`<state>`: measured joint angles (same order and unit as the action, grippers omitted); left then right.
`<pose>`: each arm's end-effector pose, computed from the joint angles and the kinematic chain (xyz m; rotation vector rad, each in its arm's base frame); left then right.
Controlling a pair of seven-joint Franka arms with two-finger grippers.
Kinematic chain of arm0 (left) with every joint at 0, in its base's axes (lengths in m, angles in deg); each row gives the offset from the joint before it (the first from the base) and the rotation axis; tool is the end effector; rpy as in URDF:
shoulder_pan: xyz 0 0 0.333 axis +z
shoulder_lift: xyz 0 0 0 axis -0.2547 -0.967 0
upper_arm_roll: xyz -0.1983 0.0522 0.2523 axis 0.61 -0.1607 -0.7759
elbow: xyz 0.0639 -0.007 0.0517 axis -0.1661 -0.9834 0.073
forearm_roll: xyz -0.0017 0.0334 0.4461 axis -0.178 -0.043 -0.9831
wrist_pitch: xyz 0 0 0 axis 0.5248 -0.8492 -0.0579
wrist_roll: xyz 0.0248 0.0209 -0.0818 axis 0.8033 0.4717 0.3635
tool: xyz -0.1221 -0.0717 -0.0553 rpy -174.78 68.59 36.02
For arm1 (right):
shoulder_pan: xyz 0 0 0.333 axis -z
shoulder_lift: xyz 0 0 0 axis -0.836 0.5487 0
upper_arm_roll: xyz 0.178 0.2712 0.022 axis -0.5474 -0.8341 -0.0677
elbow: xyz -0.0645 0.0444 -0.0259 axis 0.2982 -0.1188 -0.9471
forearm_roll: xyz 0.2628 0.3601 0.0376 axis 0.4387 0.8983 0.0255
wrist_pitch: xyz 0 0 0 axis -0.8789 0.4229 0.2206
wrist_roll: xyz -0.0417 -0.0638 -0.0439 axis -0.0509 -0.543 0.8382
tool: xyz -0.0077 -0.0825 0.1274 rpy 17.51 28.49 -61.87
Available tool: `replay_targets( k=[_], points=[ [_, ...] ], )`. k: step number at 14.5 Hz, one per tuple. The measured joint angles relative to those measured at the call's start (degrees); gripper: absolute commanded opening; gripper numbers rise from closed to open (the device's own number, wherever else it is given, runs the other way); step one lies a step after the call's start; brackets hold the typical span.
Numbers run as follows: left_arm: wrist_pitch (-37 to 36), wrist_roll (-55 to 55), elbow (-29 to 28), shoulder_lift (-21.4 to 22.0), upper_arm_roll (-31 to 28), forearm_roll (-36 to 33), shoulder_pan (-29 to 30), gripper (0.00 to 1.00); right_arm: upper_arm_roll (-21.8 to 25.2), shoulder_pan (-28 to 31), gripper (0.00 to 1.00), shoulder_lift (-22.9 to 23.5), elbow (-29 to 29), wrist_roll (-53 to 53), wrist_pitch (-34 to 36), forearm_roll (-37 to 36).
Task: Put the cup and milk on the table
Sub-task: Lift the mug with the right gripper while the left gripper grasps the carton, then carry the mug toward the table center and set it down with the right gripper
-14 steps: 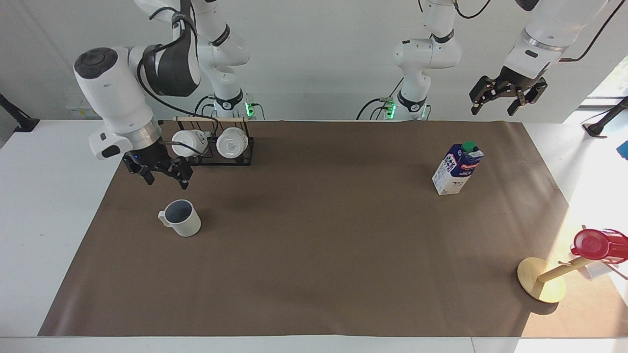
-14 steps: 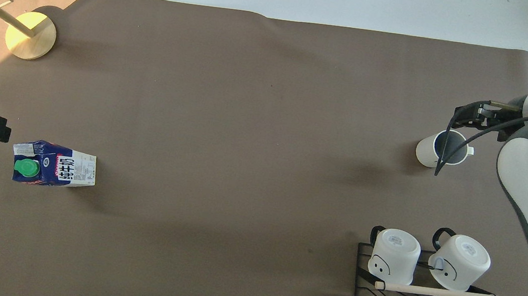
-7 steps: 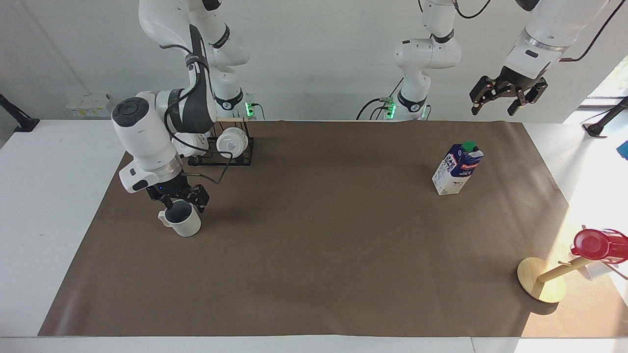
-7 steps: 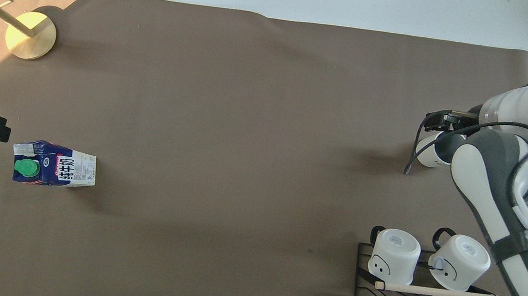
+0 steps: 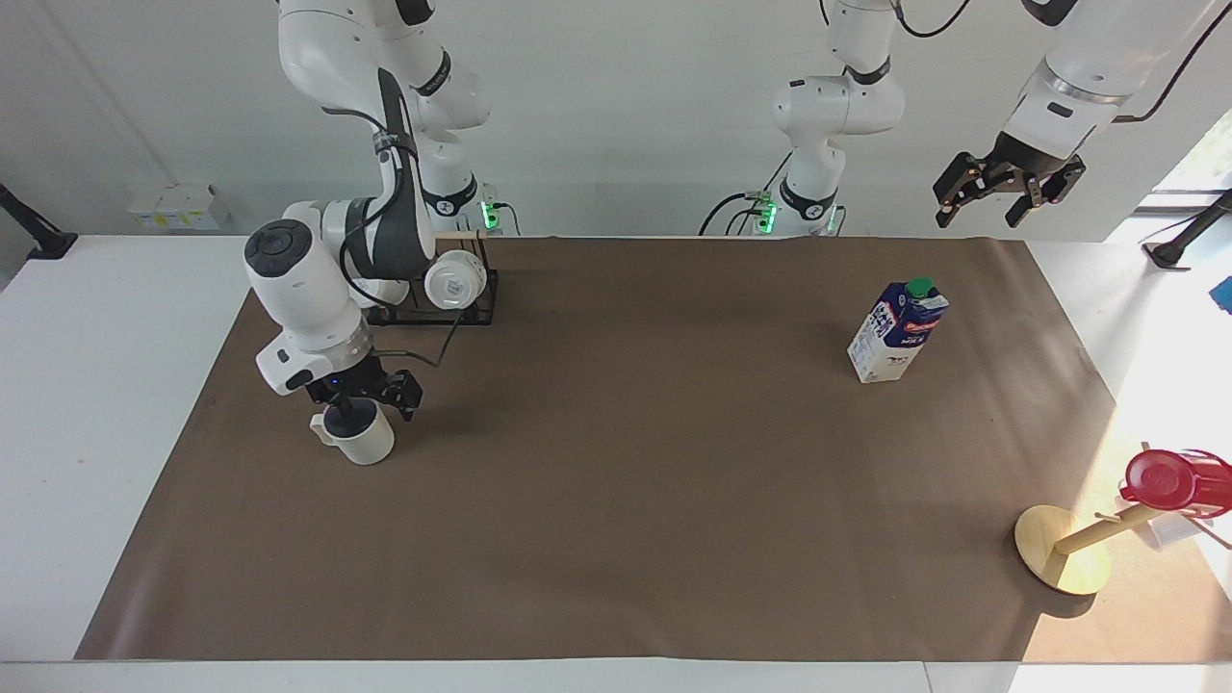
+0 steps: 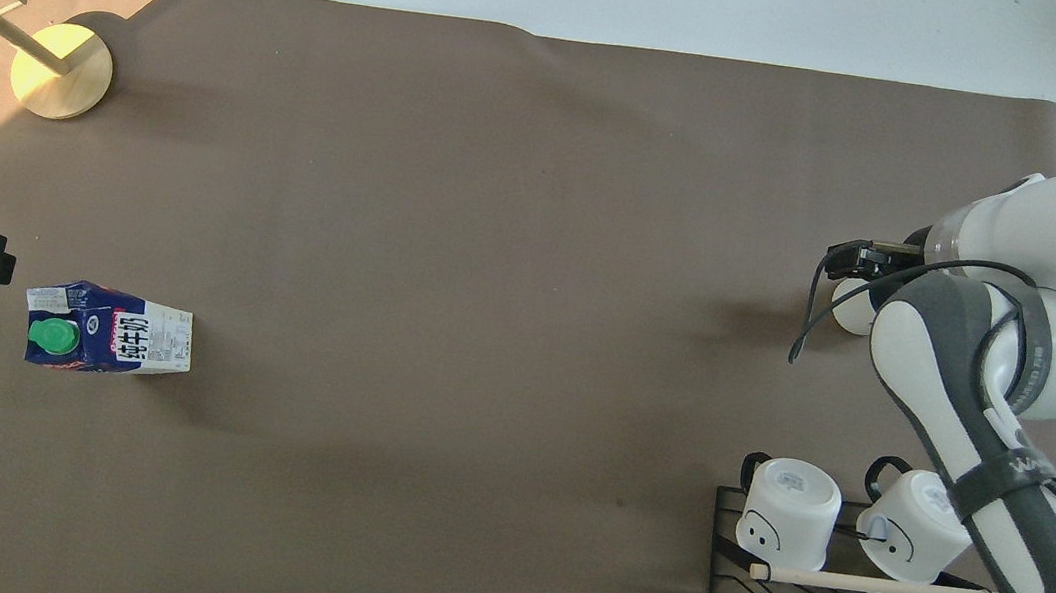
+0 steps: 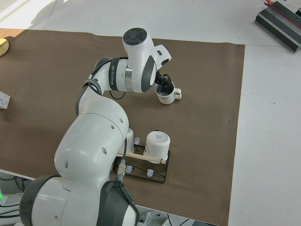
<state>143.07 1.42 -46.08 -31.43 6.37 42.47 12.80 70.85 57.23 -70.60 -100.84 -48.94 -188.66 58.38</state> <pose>0.5540 -0.0176 0.6157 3.1314 -0.0497 -0.0704 0.6753 0.0032 0.3012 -3.1348 0.0965 -0.1075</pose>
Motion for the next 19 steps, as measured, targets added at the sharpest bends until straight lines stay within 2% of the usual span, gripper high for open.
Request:
replay_targets(
  k=[3, 4, 5, 6, 7, 16, 19],
  points=[
    [3.4, 0.0, -8.1, 4.5, 0.1, 0.0, 0.0, 1.0, 0.1, 0.3, 0.79, 1.4, -0.7, -1.3, -1.5, 0.0],
    [4.2, 0.0, -11.1, 6.2, 0.1, 0.0, 0.0, 1.0, 0.1, 0.4, 0.68, 1.8, -0.9, -1.8, -1.6, 0.0],
    [5.2, 0.0, -13.6, 7.8, 0.1, 0.0, 0.0, 1.0, 0.1, 0.5, 0.5, 2.1, -1.0, -2.4, -1.6, 0.0],
    [6.5, 0.0, -15.9, 9.0, 0.1, 0.0, 0.0, 1.0, 0.1, 0.5, 0.22, 2.3, -1.0, -2.8, -1.7, 0.0],
    [7.9, 0.0, -17.6, 9.7, 0.1, 0.0, 0.0, 1.0, 0.0, 0.5, 0.0, 2.3, -1.0, -3.2, -1.7, 0.0],
    [21.7, 0.0, -29.0, 10.1, 0.1, 0.0, 0.0, 1.0, -0.2, -0.4, 0.0, 1.2, 0.3, -3.3, -1.1, -0.1],
    [23.7, 0.0, -30.7, 10.1, 0.1, 0.0, 0.0, 1.0, -0.3, -4.4, 0.0, -0.1, 3.5, -2.3, 0.8, -0.1]
  ],
)
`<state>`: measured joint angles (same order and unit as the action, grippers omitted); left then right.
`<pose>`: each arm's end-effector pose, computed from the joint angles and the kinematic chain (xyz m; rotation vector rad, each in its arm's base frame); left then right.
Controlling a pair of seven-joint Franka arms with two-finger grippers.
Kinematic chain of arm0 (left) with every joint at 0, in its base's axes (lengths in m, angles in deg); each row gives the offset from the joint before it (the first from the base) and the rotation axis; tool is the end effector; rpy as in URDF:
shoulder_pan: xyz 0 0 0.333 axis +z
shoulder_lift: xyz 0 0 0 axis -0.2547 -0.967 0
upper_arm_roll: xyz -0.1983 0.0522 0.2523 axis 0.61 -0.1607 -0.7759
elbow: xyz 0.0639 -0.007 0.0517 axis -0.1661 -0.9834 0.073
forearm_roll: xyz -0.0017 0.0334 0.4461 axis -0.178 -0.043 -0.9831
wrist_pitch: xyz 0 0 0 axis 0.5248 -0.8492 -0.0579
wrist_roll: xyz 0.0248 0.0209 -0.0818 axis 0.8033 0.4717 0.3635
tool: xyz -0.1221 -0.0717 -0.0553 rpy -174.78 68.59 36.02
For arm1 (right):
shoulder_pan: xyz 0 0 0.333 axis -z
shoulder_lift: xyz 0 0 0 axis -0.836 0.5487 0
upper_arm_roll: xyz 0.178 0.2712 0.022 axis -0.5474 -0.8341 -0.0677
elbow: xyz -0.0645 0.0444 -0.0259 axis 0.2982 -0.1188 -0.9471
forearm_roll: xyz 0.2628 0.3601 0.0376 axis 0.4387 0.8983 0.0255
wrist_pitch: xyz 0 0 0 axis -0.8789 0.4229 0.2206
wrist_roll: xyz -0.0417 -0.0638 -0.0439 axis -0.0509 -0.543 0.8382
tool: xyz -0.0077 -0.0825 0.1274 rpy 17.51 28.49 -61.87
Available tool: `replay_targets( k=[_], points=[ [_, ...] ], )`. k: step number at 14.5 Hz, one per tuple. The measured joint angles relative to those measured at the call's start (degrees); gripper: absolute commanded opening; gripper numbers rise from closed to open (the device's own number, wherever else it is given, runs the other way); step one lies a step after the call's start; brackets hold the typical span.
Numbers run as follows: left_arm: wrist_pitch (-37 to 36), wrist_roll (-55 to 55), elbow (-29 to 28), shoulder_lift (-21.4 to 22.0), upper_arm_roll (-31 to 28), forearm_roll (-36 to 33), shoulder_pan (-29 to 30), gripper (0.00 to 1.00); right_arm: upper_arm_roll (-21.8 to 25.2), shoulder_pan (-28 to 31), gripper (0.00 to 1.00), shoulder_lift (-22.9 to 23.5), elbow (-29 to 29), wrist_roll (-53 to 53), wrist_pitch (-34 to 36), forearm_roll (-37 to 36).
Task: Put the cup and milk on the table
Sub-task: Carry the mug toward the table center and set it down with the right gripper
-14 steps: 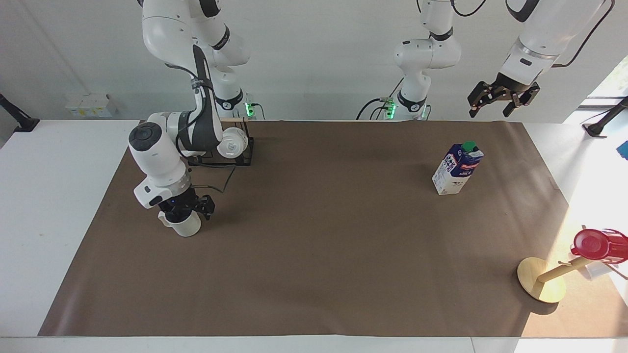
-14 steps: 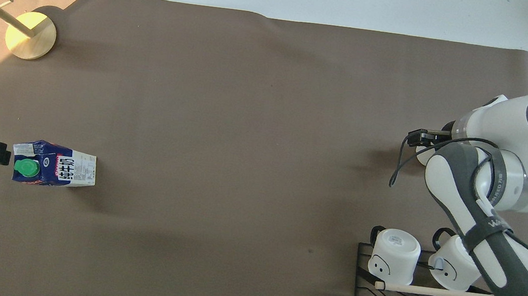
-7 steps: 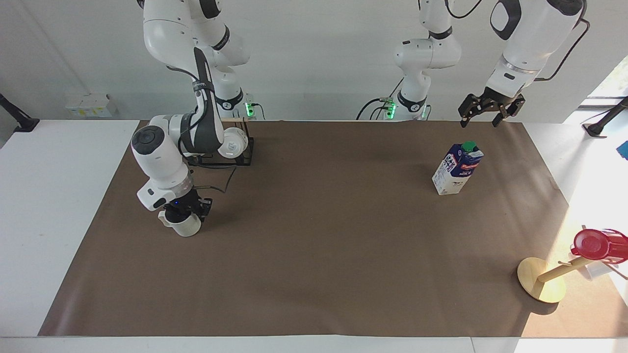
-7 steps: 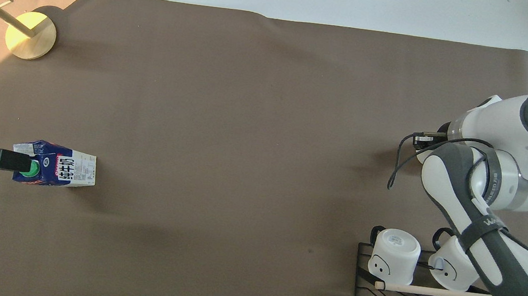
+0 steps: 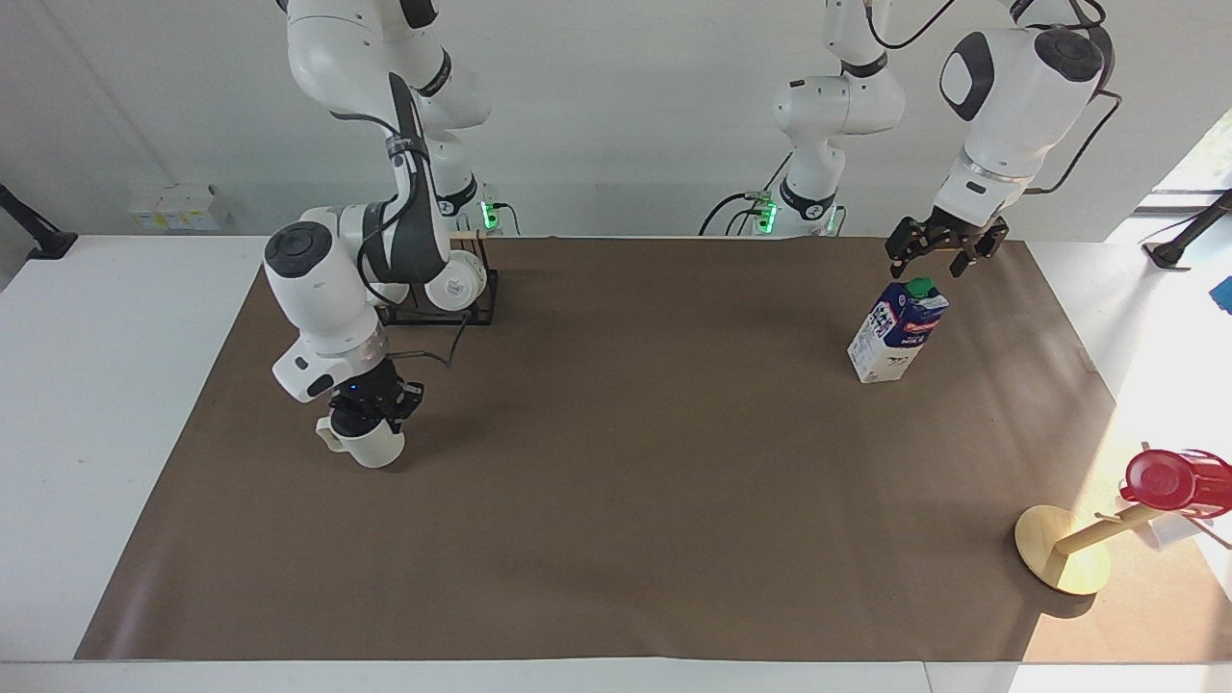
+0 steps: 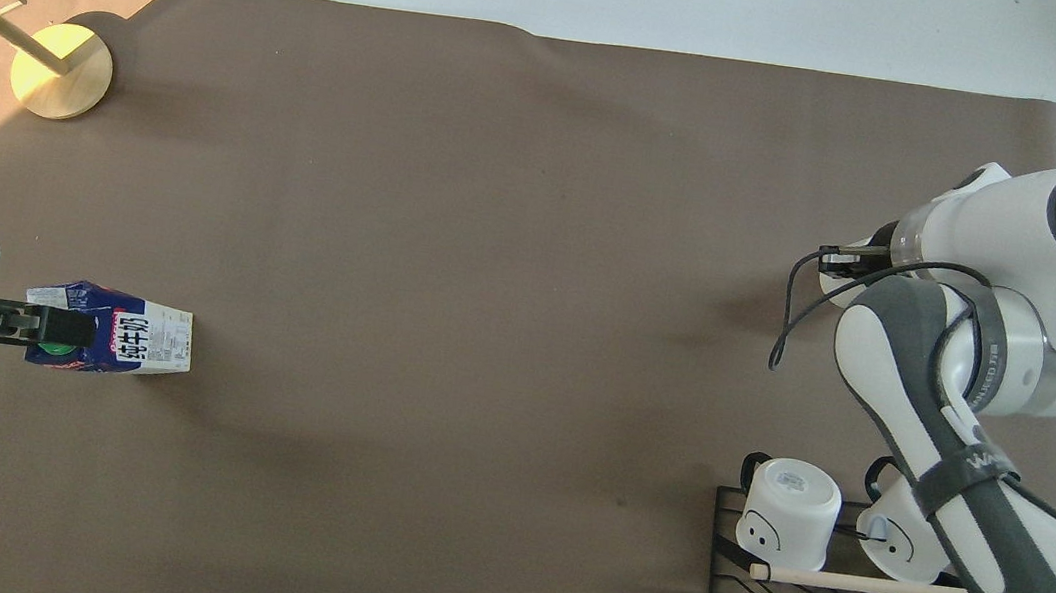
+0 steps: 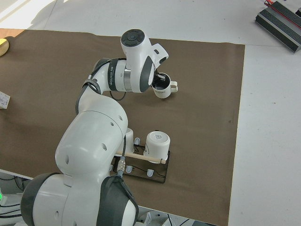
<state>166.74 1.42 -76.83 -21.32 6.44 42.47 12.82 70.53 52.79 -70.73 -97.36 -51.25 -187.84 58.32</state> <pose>0.5122 -0.0165 0.4618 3.1315 -0.0458 0.0125 0.6893 0.0603 0.3327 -3.1265 -0.0969 -0.1833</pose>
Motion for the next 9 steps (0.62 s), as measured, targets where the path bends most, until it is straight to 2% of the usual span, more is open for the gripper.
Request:
replay_targets(
  k=[5, 9],
  points=[
    [3.0, -0.8, -2.8, 0.0, 0.0, 0.0, 0.0, 1.0, -0.1, -10.2, 0.0, 0.1, 5.0, 13.6, 2.3, -2.3],
    [4.7, -1.1, -3.5, 0.0, 0.0, 0.0, 0.0, 1.0, -0.2, -15.4, 0.0, 1.8, 10.1, 23.3, 5.8, -2.8]
  ],
)
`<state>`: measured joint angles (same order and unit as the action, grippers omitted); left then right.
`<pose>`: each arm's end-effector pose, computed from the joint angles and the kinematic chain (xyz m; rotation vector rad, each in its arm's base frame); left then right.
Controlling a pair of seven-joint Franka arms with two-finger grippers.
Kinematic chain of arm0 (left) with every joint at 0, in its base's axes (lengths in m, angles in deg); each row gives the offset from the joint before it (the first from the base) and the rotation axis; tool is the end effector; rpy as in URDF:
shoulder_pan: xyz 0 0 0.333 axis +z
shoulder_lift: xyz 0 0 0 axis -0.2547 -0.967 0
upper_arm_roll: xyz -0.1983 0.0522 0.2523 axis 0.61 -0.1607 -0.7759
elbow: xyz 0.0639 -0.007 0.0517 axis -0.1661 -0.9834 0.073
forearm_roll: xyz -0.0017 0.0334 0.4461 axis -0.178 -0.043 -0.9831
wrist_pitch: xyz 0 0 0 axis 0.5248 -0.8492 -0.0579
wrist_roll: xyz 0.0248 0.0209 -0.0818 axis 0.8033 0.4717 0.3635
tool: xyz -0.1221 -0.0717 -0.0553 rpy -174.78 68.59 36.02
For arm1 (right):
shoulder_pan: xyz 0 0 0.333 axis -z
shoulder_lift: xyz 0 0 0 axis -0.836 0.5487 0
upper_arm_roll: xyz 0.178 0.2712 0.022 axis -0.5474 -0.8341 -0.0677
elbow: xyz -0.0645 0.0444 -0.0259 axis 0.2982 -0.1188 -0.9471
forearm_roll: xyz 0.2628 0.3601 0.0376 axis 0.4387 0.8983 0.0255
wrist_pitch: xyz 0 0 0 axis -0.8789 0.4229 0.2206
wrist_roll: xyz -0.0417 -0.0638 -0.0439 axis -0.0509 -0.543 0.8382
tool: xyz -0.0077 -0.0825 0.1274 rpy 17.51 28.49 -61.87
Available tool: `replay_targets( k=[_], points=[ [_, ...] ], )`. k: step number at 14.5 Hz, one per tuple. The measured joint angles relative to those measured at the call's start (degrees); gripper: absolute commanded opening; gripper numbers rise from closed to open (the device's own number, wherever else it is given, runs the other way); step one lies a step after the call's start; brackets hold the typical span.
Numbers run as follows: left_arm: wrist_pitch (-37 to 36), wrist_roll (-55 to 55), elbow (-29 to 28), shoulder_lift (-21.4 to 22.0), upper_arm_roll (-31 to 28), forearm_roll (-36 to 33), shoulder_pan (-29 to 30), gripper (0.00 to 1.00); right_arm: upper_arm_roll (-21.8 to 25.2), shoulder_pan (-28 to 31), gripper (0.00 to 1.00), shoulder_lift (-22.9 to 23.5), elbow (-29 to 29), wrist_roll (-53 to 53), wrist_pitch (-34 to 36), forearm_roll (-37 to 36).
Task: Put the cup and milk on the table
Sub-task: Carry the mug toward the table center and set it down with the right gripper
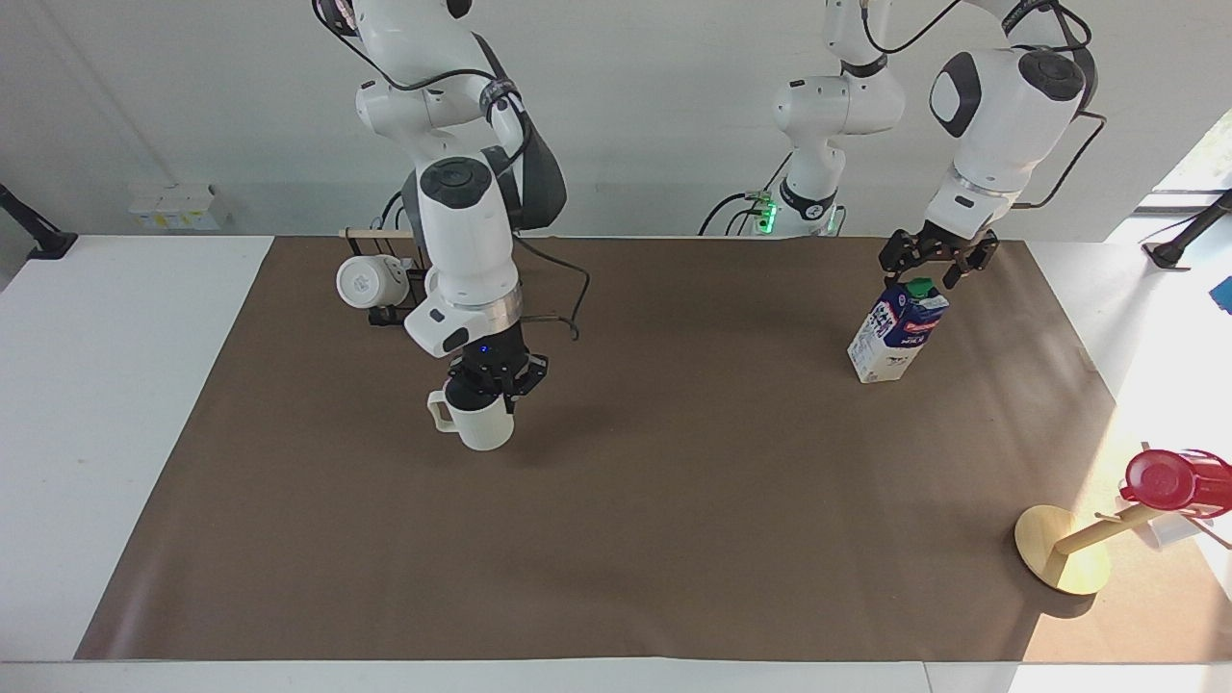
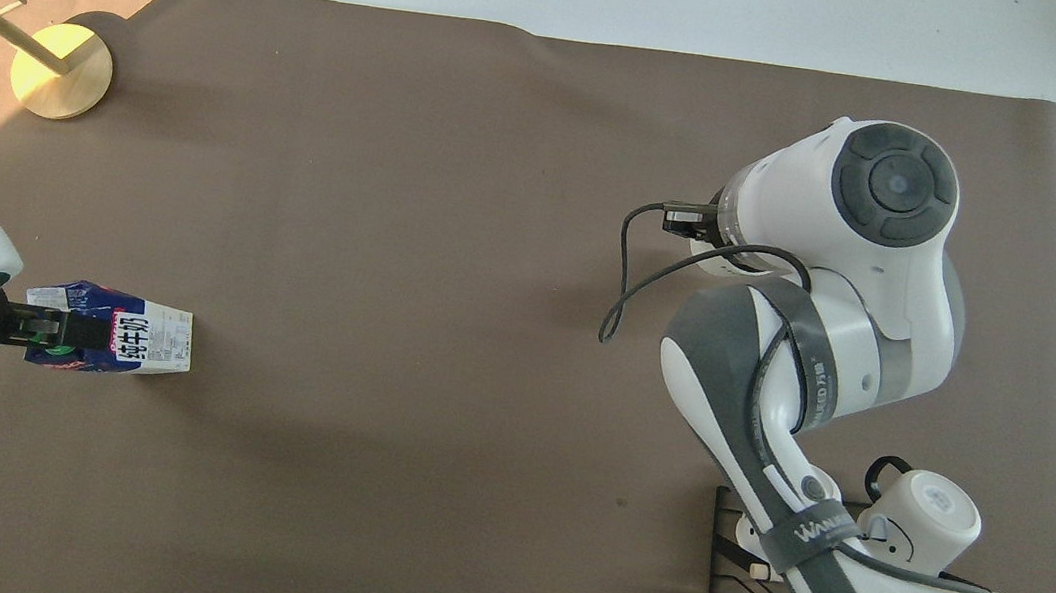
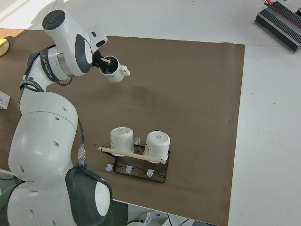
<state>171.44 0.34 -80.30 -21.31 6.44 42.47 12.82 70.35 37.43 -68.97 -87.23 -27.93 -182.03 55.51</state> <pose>0.5113 -0.0164 0.4370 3.1308 -0.0743 0.0465 0.6802 0.2497 0.3954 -3.1053 0.0820 -0.2575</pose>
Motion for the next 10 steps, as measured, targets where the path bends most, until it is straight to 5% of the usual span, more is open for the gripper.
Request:
replay_targets(
  k=[8, 10],
  points=[
    [3.4, -1.7, -3.7, 0.0, -0.1, 0.0, 1.0, 1.0, 0.0, -11.4, 0.0, 5.9, 6.8, 19.8, 2.9, -1.5],
    [3.5, -2.1, -3.7, 0.0, -0.1, 0.0, 1.0, 0.88, 0.0, -14.0, 0.0, 8.8, 9.1, 23.6, 3.8, -3.2]
  ],
)
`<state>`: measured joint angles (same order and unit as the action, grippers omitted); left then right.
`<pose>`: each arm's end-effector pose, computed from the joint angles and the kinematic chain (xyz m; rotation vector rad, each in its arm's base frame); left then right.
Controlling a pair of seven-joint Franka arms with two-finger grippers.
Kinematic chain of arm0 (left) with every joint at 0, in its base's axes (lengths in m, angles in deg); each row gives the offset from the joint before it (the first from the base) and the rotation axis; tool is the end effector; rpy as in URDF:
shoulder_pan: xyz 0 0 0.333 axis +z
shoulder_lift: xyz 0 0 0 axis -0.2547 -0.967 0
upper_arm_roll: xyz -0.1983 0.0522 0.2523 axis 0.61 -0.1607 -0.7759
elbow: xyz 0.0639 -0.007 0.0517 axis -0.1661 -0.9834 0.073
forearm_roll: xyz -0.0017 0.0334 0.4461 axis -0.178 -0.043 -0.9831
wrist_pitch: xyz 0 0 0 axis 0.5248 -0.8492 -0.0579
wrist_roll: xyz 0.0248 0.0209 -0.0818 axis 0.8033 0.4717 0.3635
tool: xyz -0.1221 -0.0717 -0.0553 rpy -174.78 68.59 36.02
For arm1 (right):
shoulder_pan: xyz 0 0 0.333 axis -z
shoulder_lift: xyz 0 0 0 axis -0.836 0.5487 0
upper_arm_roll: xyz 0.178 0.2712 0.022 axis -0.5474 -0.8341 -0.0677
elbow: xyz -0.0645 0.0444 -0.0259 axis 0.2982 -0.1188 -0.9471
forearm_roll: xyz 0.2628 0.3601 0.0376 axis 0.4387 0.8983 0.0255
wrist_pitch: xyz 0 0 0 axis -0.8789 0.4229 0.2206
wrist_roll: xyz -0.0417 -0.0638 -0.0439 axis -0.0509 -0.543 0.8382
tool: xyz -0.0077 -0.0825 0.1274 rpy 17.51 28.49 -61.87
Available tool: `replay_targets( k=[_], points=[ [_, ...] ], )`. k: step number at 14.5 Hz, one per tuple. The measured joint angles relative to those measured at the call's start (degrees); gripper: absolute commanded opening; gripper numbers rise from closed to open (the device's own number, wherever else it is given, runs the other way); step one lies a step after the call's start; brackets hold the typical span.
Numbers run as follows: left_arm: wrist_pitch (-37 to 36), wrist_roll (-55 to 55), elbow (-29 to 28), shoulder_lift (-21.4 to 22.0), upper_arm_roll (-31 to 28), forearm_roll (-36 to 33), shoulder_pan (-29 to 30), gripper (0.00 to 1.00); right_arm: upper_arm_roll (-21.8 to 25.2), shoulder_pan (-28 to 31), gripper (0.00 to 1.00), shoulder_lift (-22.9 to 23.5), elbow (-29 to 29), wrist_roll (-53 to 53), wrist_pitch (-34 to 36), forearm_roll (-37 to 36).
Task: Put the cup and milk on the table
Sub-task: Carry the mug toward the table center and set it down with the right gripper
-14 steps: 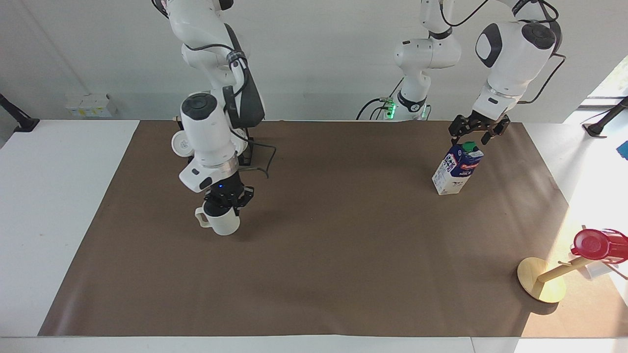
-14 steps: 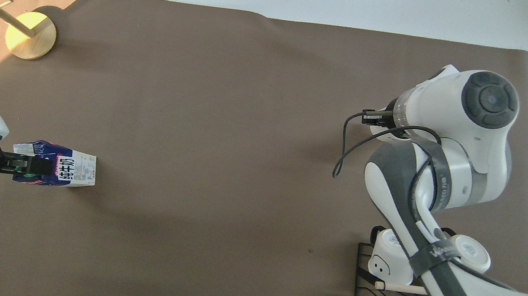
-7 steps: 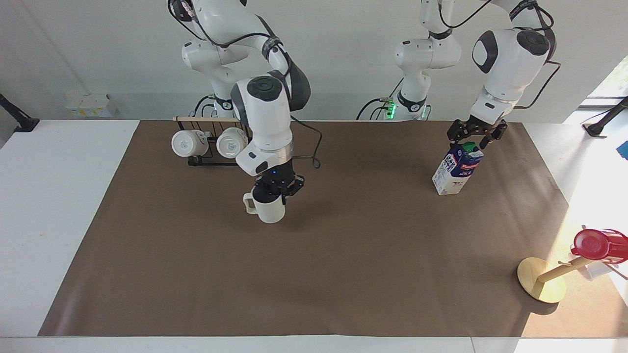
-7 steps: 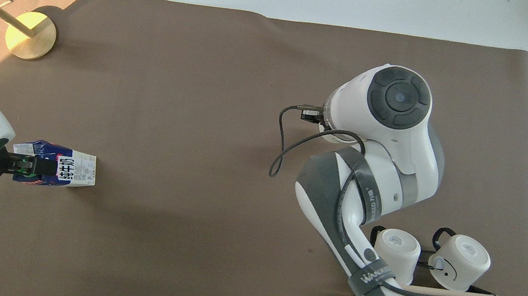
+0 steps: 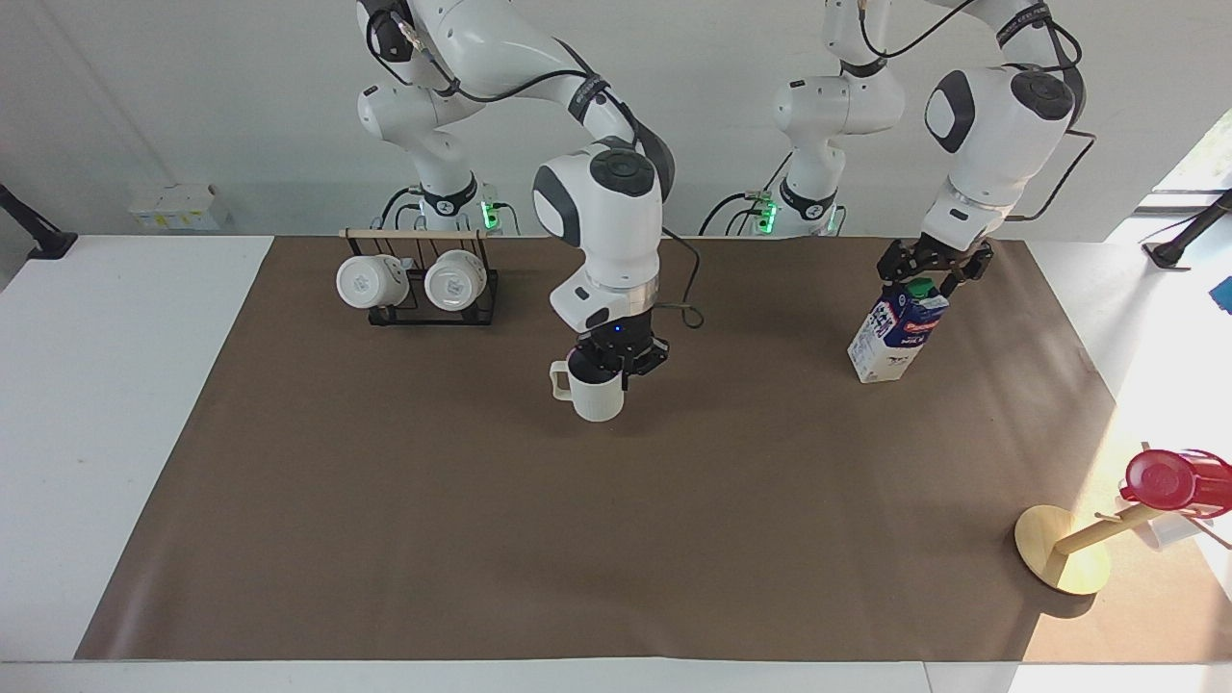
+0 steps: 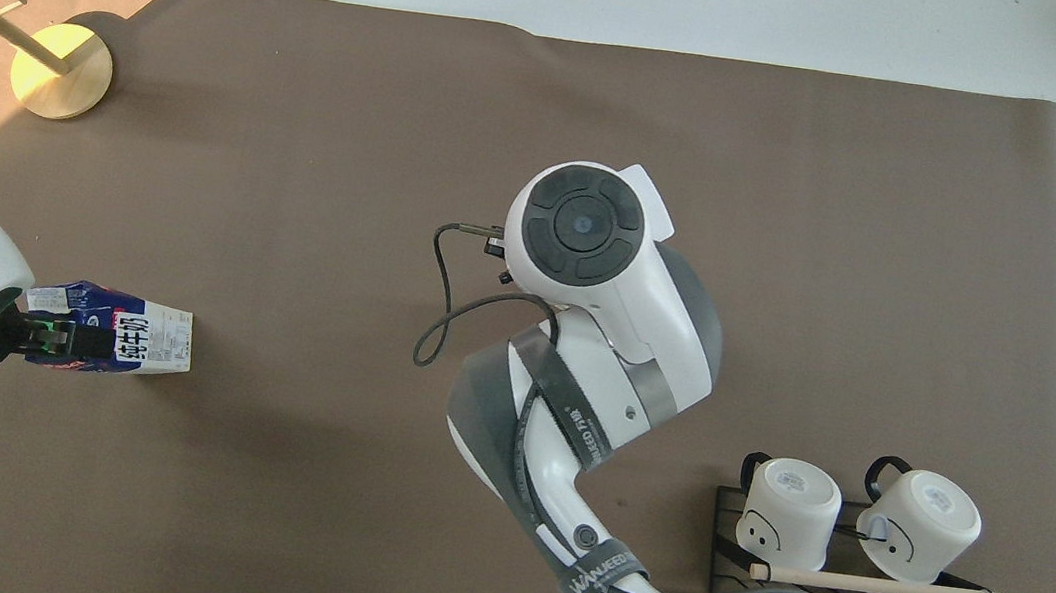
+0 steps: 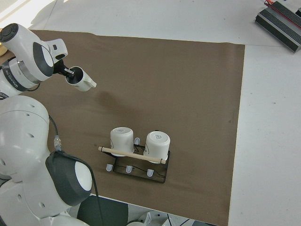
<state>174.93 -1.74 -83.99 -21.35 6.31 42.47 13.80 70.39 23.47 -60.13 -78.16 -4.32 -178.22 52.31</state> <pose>0.5049 -0.0064 0.4082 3.1304 -0.1002 0.0403 0.6316 0.4197 0.3605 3.1173 -0.3151 0.2105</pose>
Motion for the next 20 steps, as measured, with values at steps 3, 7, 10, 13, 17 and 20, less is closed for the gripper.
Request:
replay_targets(
  k=[3, 7, 10, 13, 17, 20],
  points=[
    [0.0, -0.3, 0.0, 0.0, 0.0, 0.0, 0.0, 0.78, 0.0, -3.2, 0.0, 1.7, 1.0, 2.5, 2.5, -0.2],
    [0.1, -0.4, 0.0, 0.0, 0.0, 0.0, 0.0, 0.7, -0.3, -3.6, 0.0, 1.7, -0.9, 2.8, 4.6, 0.8],
    [0.1, -0.5, 0.0, 0.0, 0.1, 0.0, 0.0, 0.56, -0.4, -3.6, 0.0, 1.7, -3.5, 2.2, 3.9, 0.8],
    [0.1, -0.6, 0.0, 0.0, 0.3, 0.0, 0.0, 0.54, -0.9, -3.6, 0.3, 1.7, -6.3, 1.2, 0.4, 0.9],
    [0.0, -0.6, 0.3, 0.0, 0.3, 0.0, 0.0, 0.52, -1.4, -3.7, 1.0, 1.4, -7.3, 1.2, -0.7, 0.9],
    [-1.5, -0.7, 3.1, -0.3, 0.3, 0.0, 0.0, 0.52, -1.3, -3.6, 1.0, 0.4, -7.1, 1.2, -0.7, 0.9]
  ],
)
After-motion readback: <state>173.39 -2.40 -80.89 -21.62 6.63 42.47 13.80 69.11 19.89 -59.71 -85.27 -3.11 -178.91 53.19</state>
